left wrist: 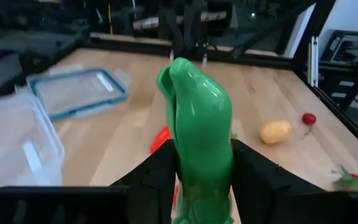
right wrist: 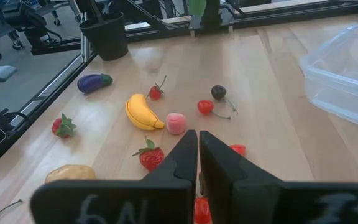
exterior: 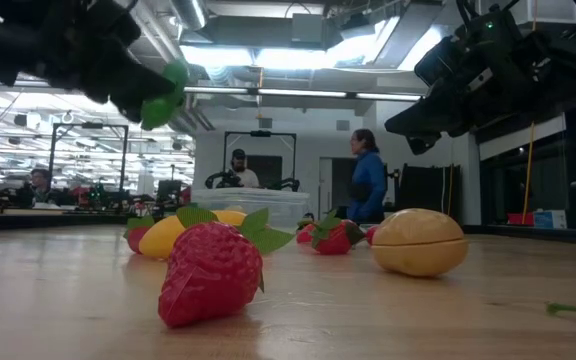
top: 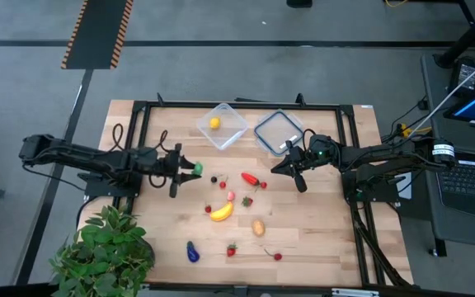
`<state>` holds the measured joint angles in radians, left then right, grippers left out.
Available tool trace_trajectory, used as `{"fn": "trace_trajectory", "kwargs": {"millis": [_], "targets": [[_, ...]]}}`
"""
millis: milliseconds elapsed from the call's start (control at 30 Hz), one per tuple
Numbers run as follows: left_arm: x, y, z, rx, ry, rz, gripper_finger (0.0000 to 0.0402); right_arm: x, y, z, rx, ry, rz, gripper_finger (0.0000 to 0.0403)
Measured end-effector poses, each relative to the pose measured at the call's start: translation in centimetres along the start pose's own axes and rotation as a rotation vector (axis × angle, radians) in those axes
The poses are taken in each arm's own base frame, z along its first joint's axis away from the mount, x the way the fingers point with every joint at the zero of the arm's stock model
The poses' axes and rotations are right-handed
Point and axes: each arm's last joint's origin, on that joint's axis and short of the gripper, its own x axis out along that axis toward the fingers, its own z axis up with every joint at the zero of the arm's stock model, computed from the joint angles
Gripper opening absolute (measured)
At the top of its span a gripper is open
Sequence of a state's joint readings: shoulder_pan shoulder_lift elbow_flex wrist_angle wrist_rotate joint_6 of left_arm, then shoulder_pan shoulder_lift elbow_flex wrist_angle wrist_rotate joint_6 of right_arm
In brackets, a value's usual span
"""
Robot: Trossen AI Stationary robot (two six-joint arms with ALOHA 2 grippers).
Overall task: Pick and placing Produce into tupperware
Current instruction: Put the pea pod into the transparent container
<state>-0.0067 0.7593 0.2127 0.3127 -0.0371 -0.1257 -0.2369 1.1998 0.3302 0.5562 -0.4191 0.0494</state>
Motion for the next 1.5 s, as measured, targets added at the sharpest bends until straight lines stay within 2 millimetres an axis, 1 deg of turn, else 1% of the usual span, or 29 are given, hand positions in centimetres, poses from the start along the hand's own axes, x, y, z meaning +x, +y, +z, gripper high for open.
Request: {"fn": "trace_trajectory", "kwargs": {"millis": [100, 233, 400, 500, 600, 833, 1000, 1100, 1200, 1333, 1500], "targets": [[0.1, 0.1, -0.5, -0.021, 0.0, -0.003, 0.0116, 0.0, 0.0, 0.0, 0.0, 0.0, 0.0, 0.0021], [0.1, -0.2, -0.1, 0.0, -0.057, -0.052, 0.0116, 0.0, 0.0, 0.0, 0.001, -0.002, 0.0, 0.0021], [0.4, -0.3, -0.5, 0.004, -0.027, -0.102, 0.0116, 0.0, 0.0, 0.1, -0.002, -0.007, 0.001, 0.0021], [1.0, -0.4, -0.7, 0.012, -0.018, -0.147, 0.0116, 0.0, 0.0, 0.1, -0.003, -0.012, 0.001, 0.0021], [1.6, -0.5, -0.7, 0.038, -0.047, -0.184, 0.0116, 0.0, 0.0, 0.2, -0.004, -0.015, 0.001, 0.0021], [2.7, -0.6, -0.5, 0.065, -0.127, -0.186, 0.0116, 0.0, 0.0, 0.2, 0.019, -0.015, 0.001, 0.0021], [4.0, -0.5, -1.0, 0.066, -0.091, -0.179, 0.0116, 0.0, 0.0, 0.2, 0.017, -0.016, 0.001, 0.0021], [5.1, -0.2, -0.5, 0.097, -0.085, -0.157, 0.0116, 0.0, 0.0, 0.2, 0.016, -0.017, 0.001, 0.0021], [6.2, 0.6, 0.4, 0.103, -0.094, -0.111, 0.0116, 0.0, 0.0, 0.2, 0.013, -0.021, 0.001, 0.0021], [7.4, 2.0, 1.8, 0.081, -0.123, 0.019, 0.0116, 0.0, 0.0, 0.2, 0.012, -0.021, 0.001, 0.0021], [8.9, 3.3, 2.7, 0.054, -0.111, 0.186, 0.0116, 0.0, 0.0, 0.2, 0.012, -0.021, 0.001, 0.0021]]}}
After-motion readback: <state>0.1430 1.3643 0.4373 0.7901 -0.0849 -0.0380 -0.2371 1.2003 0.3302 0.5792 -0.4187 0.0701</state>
